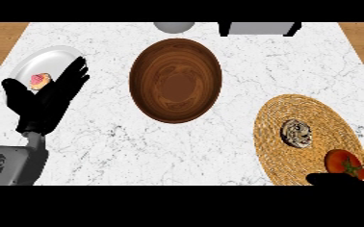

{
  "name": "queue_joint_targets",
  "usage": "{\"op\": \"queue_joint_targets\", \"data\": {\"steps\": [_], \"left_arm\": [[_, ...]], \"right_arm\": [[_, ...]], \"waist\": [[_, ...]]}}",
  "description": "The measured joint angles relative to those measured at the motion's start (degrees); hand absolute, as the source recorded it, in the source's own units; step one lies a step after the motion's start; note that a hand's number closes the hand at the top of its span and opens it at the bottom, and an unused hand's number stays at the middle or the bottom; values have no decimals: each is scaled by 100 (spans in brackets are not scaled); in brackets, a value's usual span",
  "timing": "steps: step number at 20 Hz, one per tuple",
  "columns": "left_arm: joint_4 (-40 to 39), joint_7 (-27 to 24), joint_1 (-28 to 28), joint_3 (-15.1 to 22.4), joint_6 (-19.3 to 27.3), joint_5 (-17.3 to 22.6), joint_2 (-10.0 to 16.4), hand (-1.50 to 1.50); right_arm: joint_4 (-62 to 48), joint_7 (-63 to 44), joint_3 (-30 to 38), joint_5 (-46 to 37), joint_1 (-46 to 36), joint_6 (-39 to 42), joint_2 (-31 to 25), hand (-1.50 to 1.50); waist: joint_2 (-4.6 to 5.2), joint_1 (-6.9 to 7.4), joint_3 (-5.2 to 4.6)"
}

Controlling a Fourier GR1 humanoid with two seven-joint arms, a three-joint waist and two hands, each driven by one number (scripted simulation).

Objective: Pick the tomato from the placemat and place it in the bowl

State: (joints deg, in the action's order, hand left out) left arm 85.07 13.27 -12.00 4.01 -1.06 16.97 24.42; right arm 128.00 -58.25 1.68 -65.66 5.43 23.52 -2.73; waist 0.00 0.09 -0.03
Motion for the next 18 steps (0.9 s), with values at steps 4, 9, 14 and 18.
{"op": "queue_joint_targets", "data": {"steps": [4,9,14,18], "left_arm": [[27,12,43,-48,-86,-69,-66,0],[-132,0,-59,-153,-145,-199,-186,0],[-44,54,-14,-306,-281,-258,-199,0],[-127,71,-85,-437,-414,-279,-243,0]], "right_arm": [[-327,76,272,-29,-336,93,37,-150],[-430,211,459,-30,-148,89,137,-150],[-753,276,719,31,-333,93,188,-150],[-942,389,857,79,-240,33,210,-150]], "waist": [[1,3,2],[0,-20,3],[-1,-10,3],[-1,-16,3]]}}
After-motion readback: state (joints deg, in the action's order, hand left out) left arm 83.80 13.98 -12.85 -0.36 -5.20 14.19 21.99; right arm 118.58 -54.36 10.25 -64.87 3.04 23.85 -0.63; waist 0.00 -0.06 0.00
